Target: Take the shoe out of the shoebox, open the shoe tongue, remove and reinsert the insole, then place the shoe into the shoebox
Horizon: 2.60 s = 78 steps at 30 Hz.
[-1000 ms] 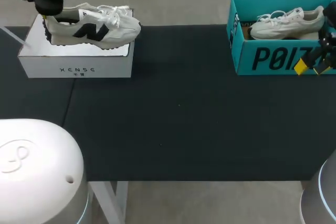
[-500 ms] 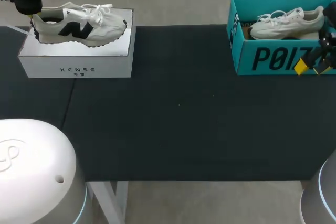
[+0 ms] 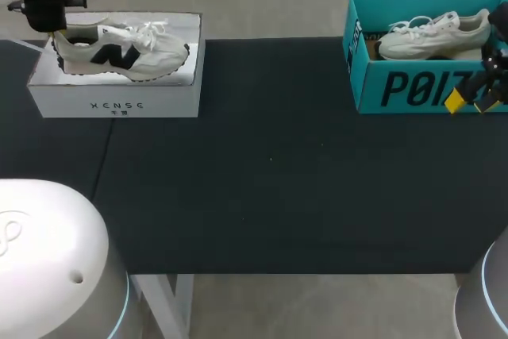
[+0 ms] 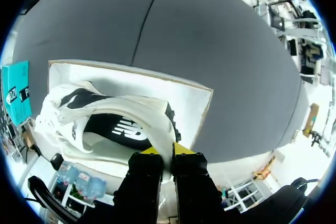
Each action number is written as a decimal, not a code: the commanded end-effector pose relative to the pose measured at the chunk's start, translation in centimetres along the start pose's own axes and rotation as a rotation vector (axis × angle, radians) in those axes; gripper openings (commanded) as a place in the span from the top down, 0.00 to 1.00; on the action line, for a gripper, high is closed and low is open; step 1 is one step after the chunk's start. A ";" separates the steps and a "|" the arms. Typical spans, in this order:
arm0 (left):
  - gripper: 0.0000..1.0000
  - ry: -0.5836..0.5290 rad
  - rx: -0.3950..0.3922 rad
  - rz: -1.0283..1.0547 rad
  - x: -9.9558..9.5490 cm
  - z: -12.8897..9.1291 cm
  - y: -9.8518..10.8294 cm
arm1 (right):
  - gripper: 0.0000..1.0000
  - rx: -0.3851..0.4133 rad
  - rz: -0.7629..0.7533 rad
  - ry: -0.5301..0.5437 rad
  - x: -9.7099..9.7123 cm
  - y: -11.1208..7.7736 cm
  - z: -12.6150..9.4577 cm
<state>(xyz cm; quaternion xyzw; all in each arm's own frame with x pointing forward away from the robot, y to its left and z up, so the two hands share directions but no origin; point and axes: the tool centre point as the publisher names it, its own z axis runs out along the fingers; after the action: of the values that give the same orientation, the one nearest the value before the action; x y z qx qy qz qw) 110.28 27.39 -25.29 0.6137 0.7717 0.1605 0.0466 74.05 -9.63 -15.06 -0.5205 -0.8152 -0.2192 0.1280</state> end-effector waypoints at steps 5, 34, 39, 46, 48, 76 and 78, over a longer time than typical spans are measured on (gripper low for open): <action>1.00 0.009 0.028 0.049 -0.9 3.7 0.2 | 0.00 0.005 0.002 -0.001 -0.1 0.2 0.1; 1.00 0.024 0.080 0.091 -0.4 9.0 -2.3 | 0.00 0.005 0.002 -0.001 -0.1 0.2 0.1; 0.00 0.018 0.052 0.056 0.1 8.3 -1.9 | 0.00 0.005 0.002 -0.001 -0.1 0.2 0.1; 0.00 -0.042 -0.016 -0.032 -1.1 2.7 -1.3 | 0.00 0.005 0.002 -0.001 -0.1 0.2 0.1; 0.00 -0.054 -0.037 -0.080 -1.9 0.3 -1.2 | 0.00 0.005 0.002 -0.001 -0.1 0.2 0.1; 0.00 -0.234 0.042 -0.017 -14.9 -12.6 -12.1 | 0.00 0.005 0.002 -0.001 -0.1 0.2 0.1; 0.00 -0.234 0.042 -0.017 -14.9 -12.6 -12.1 | 0.00 0.005 0.002 -0.001 -0.1 0.2 0.1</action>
<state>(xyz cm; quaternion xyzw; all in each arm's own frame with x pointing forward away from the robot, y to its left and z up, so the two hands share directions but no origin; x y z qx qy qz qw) 99.11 8.27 -18.93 0.6219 0.7696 0.0717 0.1258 74.05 -9.64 -15.06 -0.5206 -0.8152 -0.2192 0.1280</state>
